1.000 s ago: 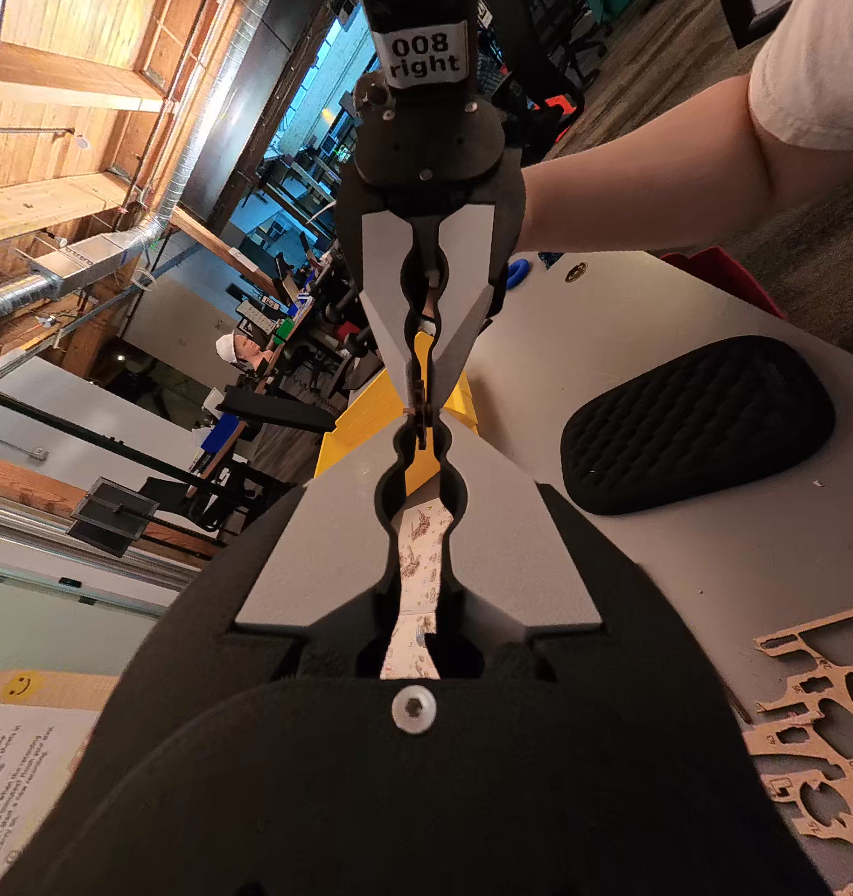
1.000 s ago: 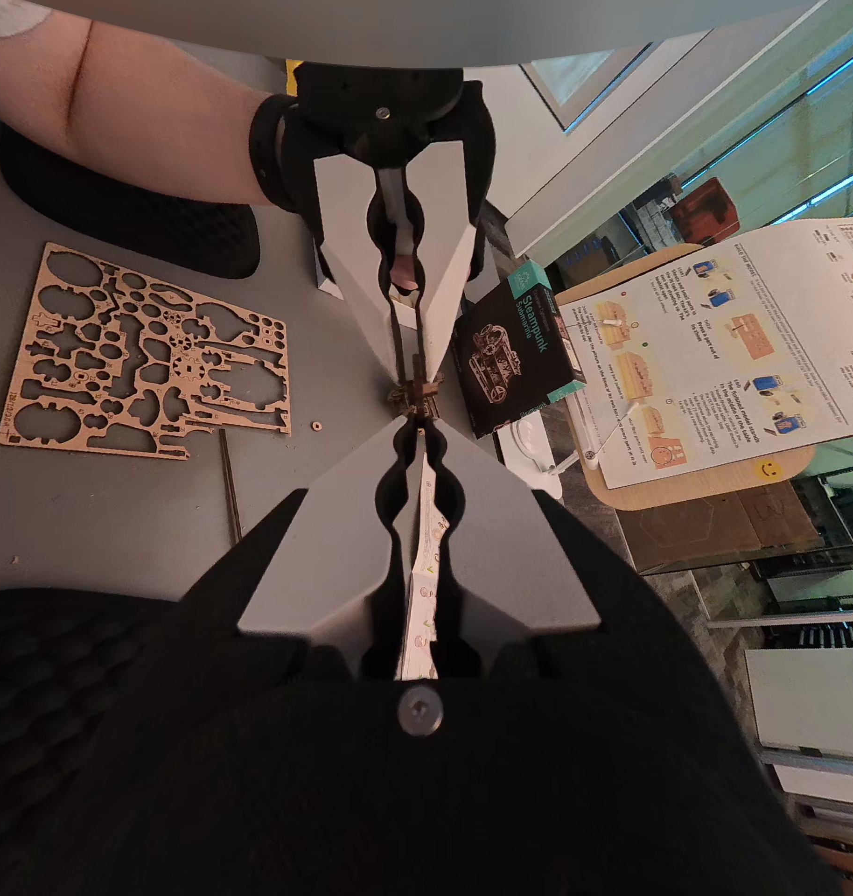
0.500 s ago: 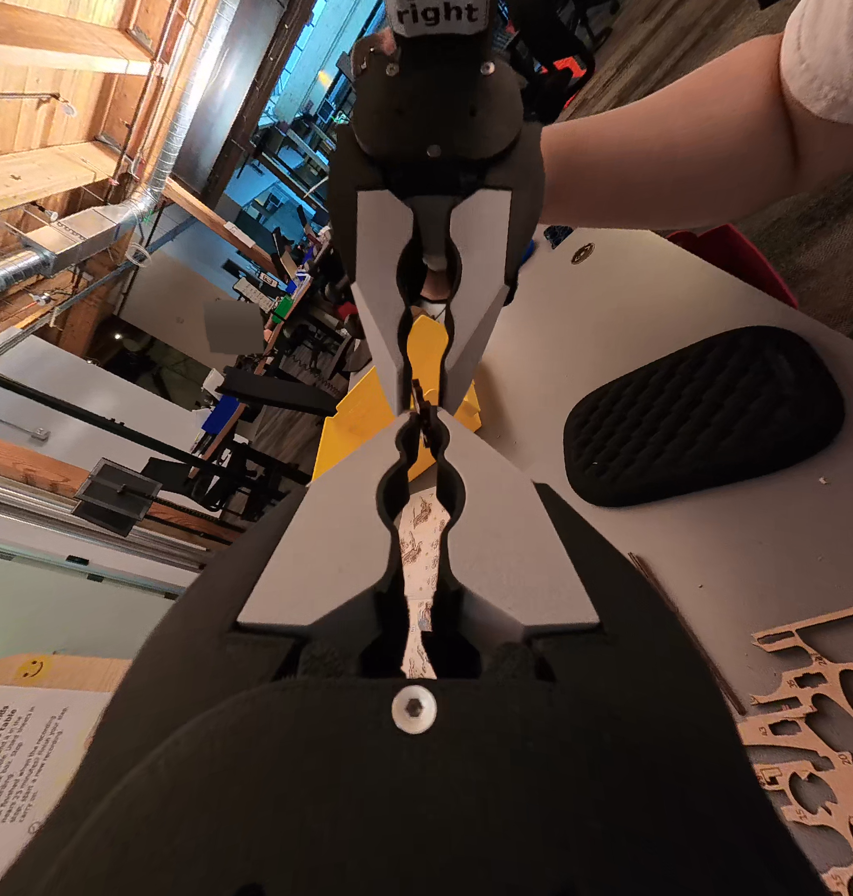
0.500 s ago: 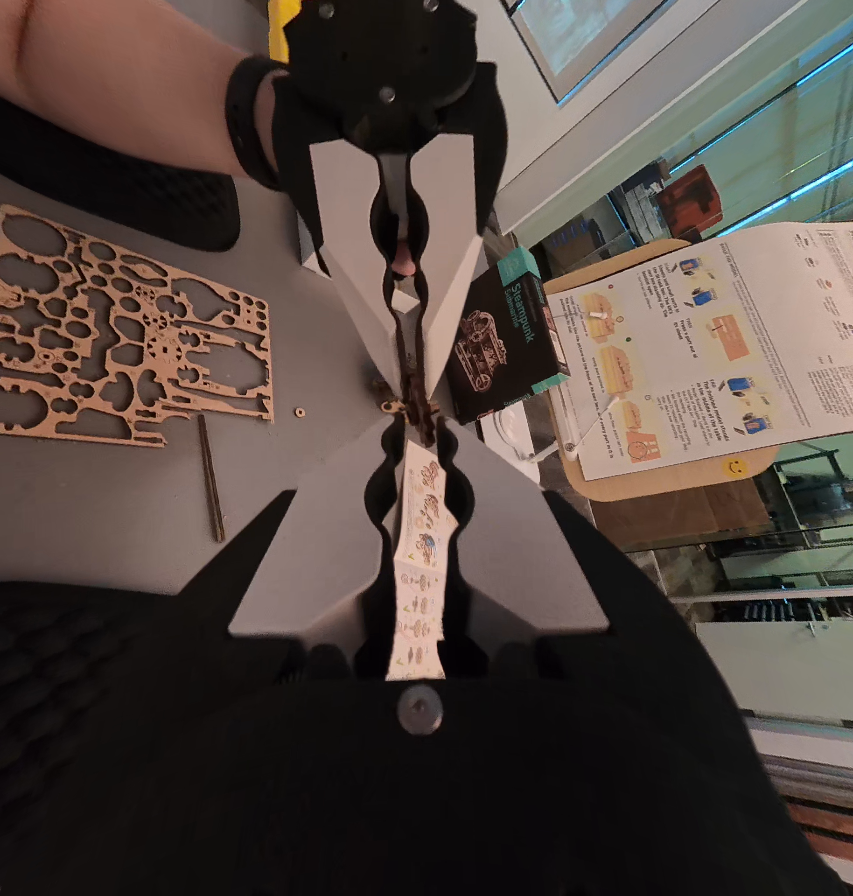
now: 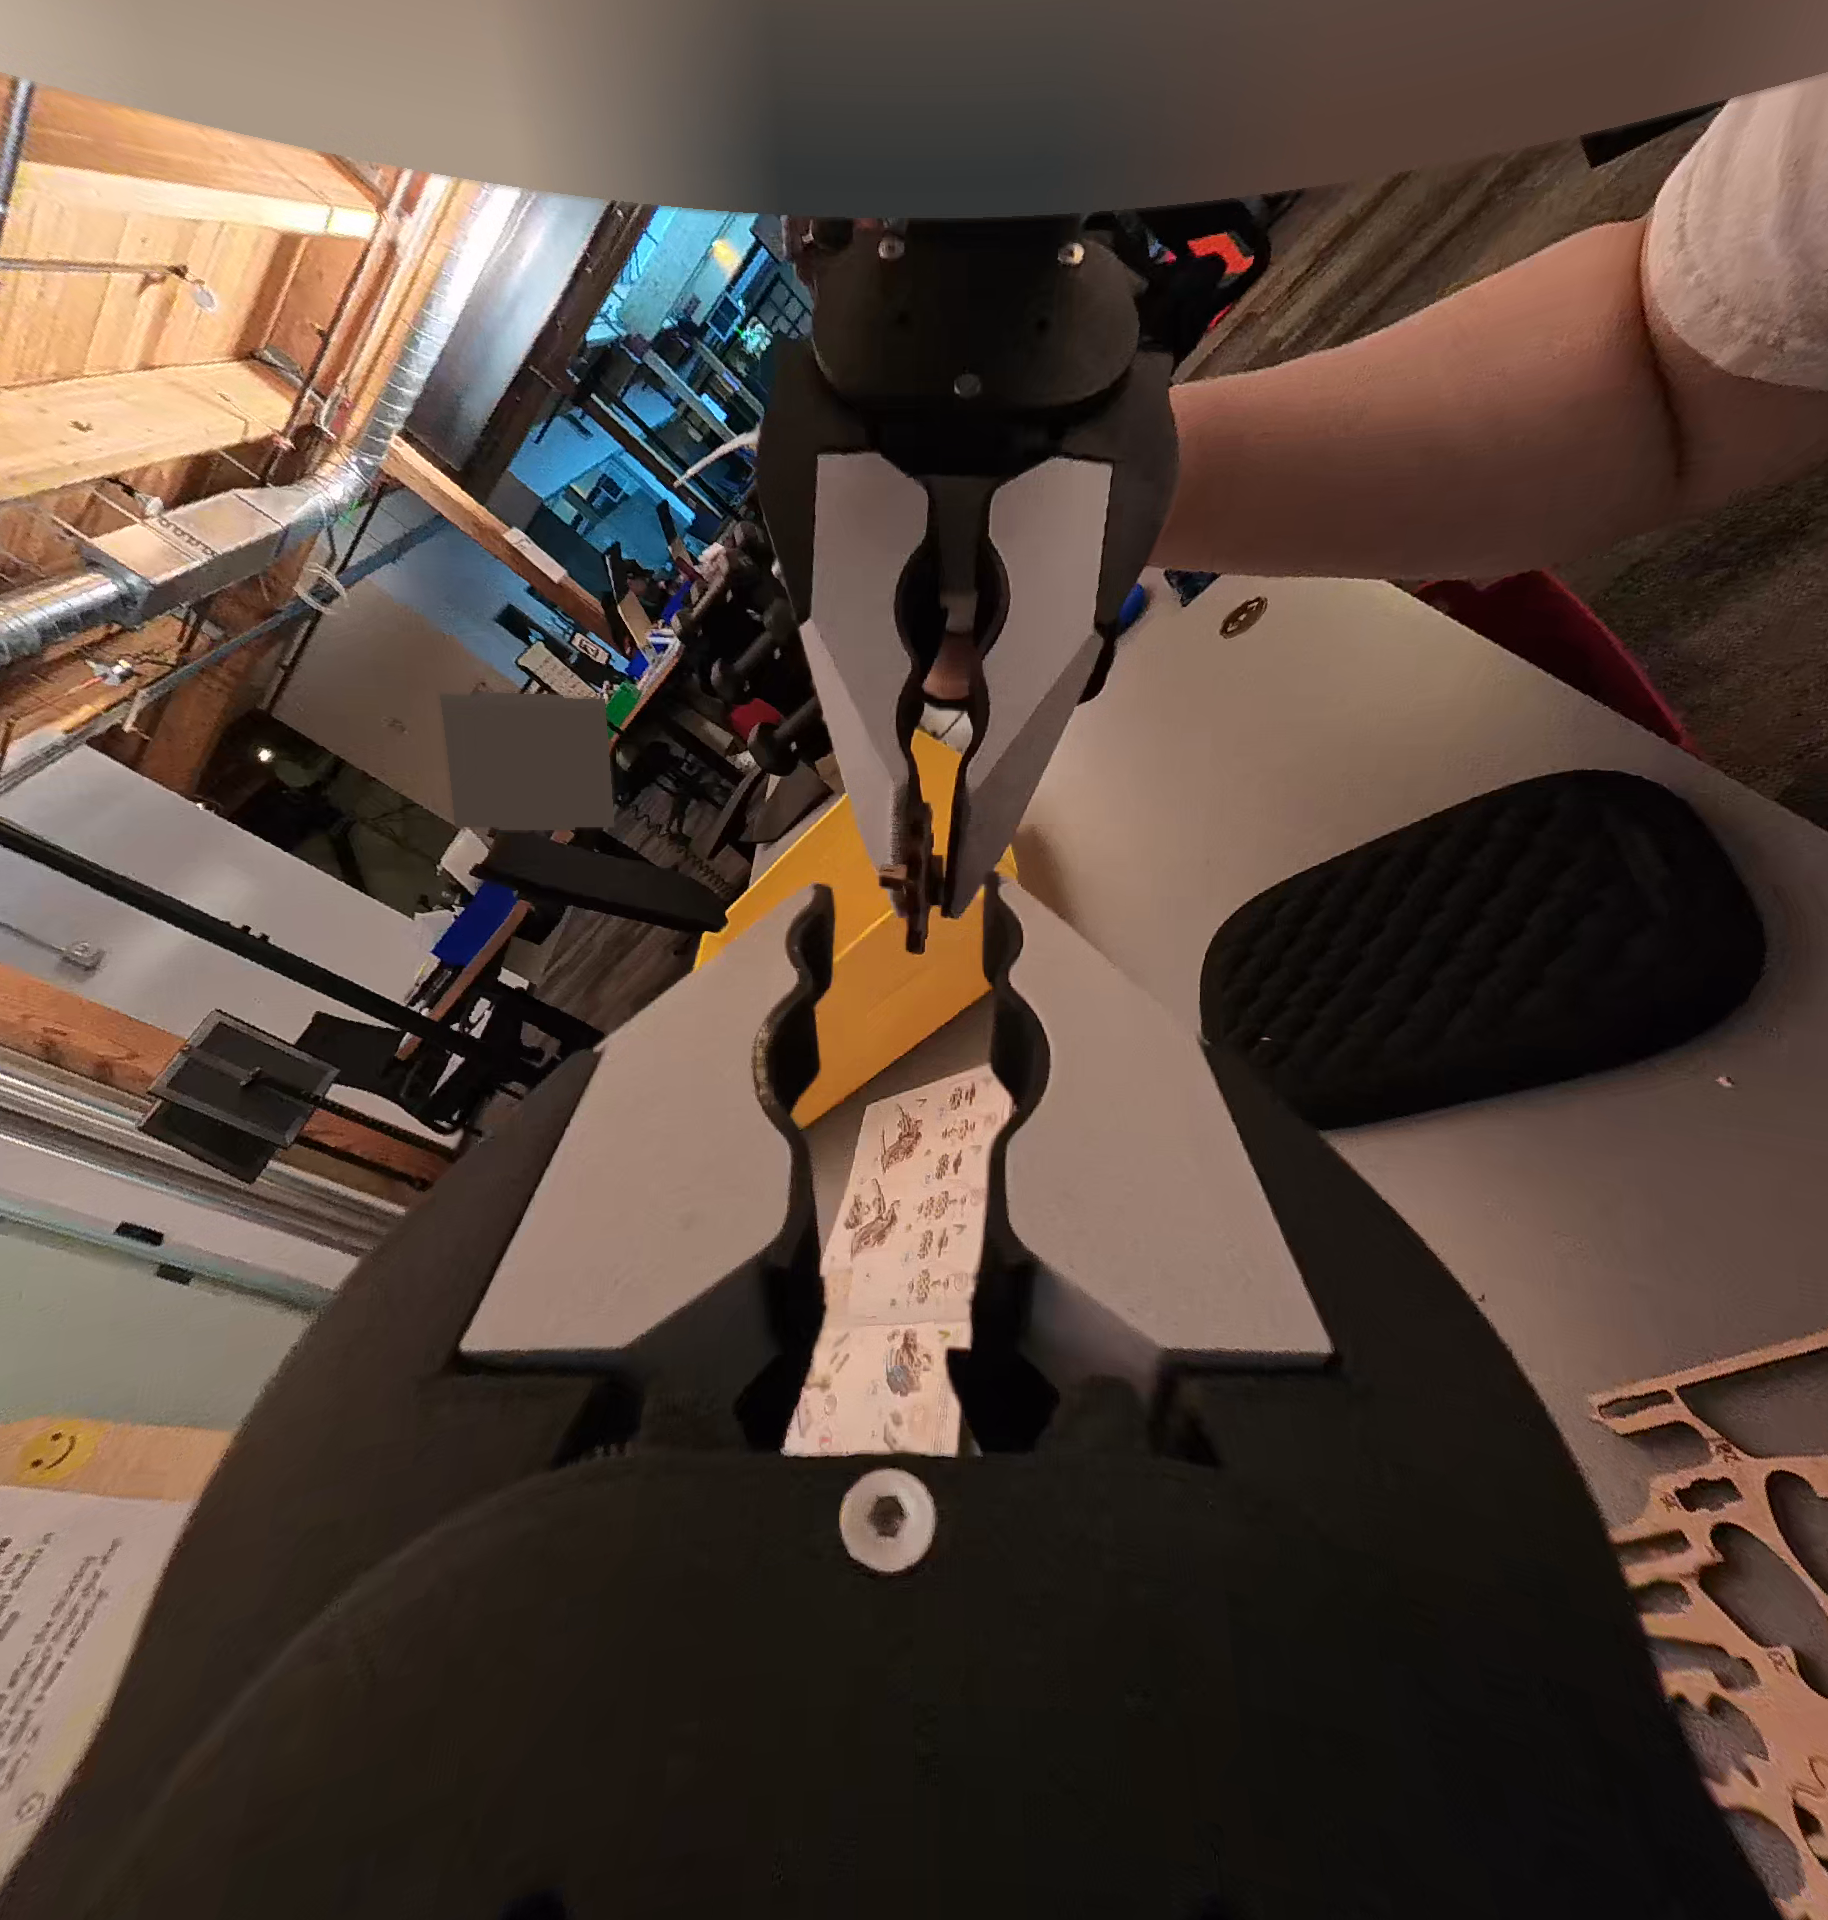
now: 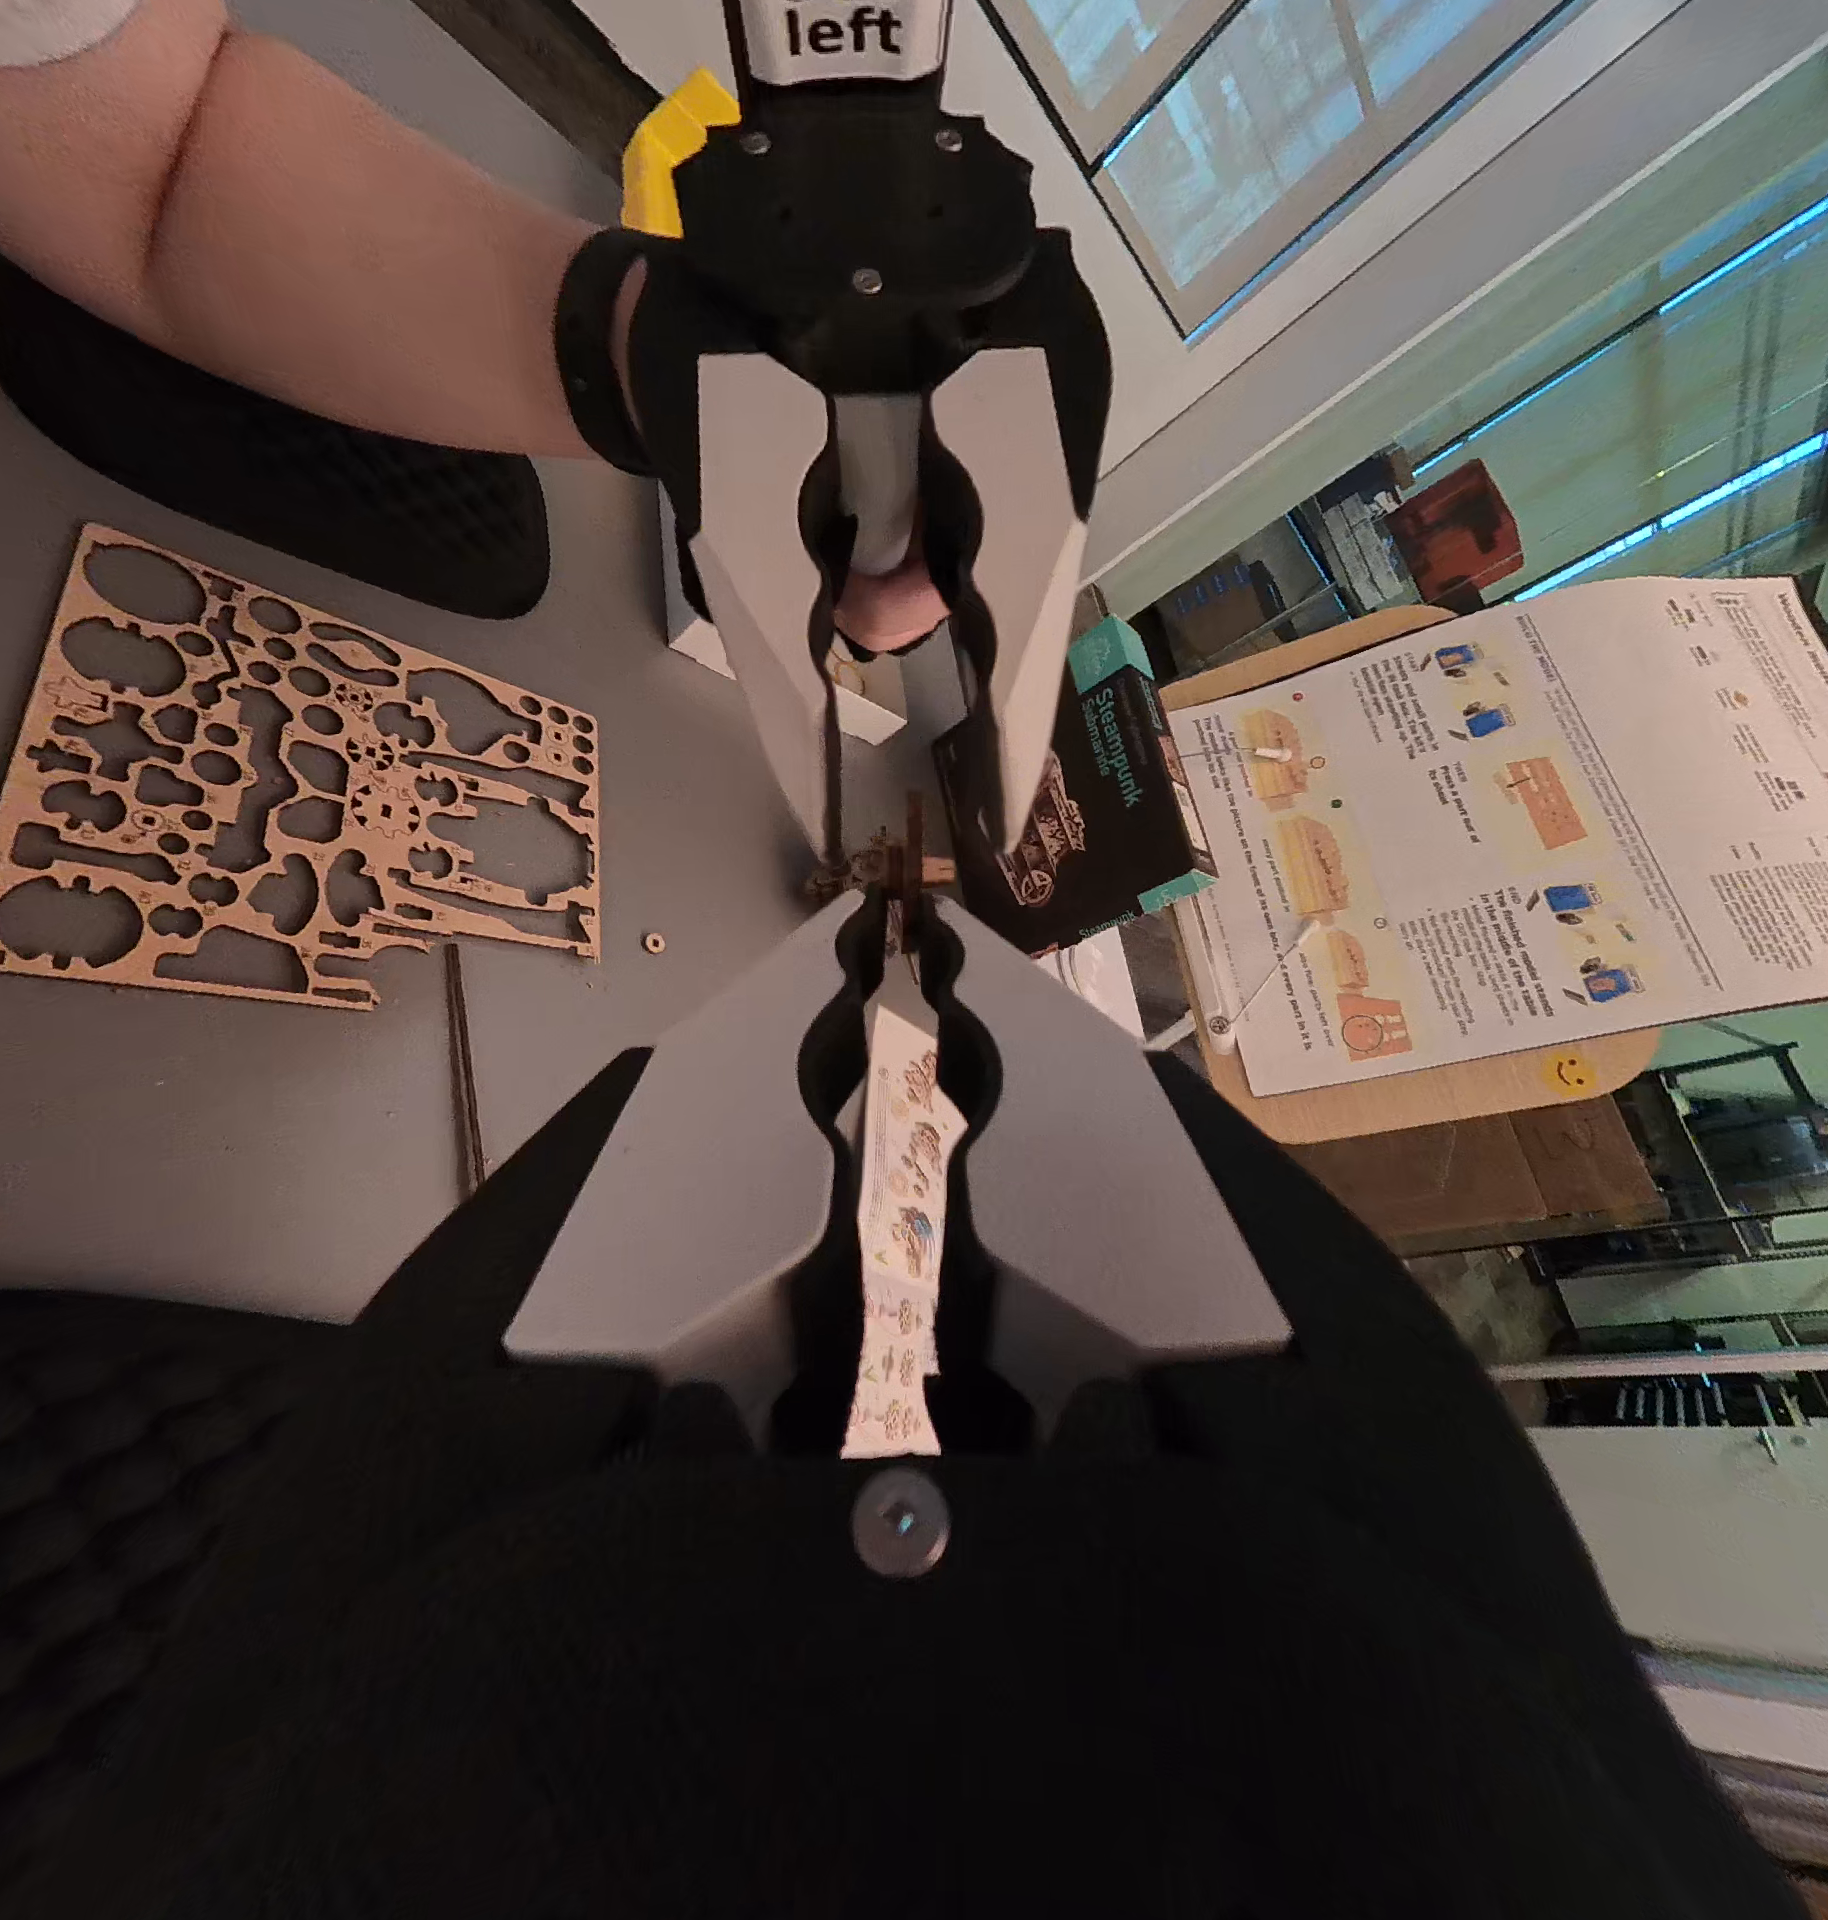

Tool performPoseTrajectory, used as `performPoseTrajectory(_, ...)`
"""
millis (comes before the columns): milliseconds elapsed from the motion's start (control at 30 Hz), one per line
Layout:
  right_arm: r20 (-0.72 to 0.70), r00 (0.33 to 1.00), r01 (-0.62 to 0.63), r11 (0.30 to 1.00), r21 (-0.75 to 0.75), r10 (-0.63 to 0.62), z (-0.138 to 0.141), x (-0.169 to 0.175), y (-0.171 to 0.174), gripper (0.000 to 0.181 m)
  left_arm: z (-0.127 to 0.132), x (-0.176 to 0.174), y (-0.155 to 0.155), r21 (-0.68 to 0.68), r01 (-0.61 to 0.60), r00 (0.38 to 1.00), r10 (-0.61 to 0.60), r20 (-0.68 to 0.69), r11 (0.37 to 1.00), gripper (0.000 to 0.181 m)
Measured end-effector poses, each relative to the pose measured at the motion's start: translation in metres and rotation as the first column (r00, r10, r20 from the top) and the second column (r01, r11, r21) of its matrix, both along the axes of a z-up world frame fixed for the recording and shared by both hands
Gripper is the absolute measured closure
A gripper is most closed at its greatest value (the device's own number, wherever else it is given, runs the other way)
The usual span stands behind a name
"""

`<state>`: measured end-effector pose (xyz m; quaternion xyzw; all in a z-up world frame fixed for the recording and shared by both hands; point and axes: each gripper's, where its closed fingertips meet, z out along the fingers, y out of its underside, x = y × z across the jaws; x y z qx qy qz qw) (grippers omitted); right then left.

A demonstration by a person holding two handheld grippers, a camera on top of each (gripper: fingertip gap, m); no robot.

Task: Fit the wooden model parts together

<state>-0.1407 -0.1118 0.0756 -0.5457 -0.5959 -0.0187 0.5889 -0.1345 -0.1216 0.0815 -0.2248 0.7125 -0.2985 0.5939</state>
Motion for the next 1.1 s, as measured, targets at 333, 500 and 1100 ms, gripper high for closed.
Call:
performPoseTrajectory(333, 0.024, 0.994, -0.109, 0.994, 0.010, 0.109, -0.002, -0.010, -0.016, 0.179, -0.006, -0.003, -0.017, 0.051, 0.084, 0.996, -0.083, -0.008, 0.995, 0.165)
performPoseTrajectory(500, 0.019, 0.991, -0.134, 0.991, -0.023, 0.135, -0.005, -0.010, -0.019, 0.178, -0.007, -0.003, -0.020, 0.056, 0.099, 0.995, -0.099, -0.006, 0.994, 0.170)
performPoseTrajectory(1100, -0.005, 0.991, -0.135, 0.984, -0.117, 0.135, -0.015, -0.001, -0.015, 0.178, -0.015, 0.008, -0.016, 0.019, 0.054, 0.997, -0.053, -0.057, 0.998, 0.171)
